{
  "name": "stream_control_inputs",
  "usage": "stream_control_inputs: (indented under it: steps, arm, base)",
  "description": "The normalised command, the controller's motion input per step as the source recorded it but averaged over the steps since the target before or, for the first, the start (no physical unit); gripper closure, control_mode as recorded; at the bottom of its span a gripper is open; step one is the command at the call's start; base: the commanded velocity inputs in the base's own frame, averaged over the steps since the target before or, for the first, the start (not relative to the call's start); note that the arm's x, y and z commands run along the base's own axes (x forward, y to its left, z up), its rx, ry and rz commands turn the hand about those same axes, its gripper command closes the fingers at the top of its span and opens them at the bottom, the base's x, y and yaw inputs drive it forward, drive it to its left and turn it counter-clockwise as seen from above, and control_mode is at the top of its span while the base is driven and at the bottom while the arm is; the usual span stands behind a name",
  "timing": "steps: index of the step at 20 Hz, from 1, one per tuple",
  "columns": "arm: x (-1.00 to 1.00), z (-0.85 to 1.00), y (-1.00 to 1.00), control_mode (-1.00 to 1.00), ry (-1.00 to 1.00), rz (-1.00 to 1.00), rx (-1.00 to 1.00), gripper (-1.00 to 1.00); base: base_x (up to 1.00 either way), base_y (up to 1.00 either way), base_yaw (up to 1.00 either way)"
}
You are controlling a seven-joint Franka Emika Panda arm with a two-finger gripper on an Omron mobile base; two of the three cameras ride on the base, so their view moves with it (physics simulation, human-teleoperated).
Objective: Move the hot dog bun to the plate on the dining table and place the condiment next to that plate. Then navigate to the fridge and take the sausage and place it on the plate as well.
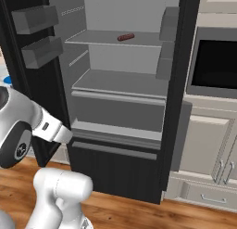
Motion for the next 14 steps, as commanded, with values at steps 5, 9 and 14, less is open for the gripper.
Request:
stream_control_inputs:
  steps: [5,9,14]
  arm:
    - [-0.17,-0.06,-0.13,1.00,0.00,-0.02,0.01,-1.00]
    - [0.00,0.00,0.00,1.00,0.00,0.00,0.00,-1.00]
    - [0.00,0.00,0.00,1.00,0.00,0.00,0.00,-1.00]
  base:
    - [0.03,0.00,0.00]
    - [0.86,0.29,-0.02]
    - [1.00,0.10,0.00]
